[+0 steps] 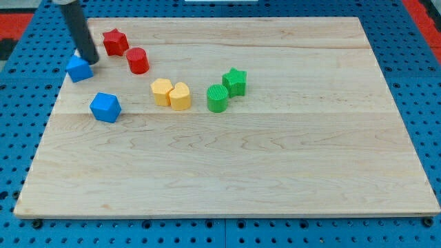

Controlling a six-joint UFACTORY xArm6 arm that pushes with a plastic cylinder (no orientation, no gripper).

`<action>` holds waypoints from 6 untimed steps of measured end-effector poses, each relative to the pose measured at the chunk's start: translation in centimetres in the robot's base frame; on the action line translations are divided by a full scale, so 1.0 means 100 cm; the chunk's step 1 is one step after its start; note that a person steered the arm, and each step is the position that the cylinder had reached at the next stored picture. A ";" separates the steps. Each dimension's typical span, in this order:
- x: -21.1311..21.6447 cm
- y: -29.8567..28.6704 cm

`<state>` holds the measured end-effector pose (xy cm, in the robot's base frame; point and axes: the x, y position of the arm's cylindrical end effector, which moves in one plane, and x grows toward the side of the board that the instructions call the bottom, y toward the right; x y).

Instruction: Move the blue triangle into the left of the blue cube

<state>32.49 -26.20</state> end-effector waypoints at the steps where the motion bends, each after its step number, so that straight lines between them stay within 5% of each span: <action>1: -0.003 0.001; 2: -0.031 -0.031; 4: 0.050 0.025; 6: 0.024 -0.015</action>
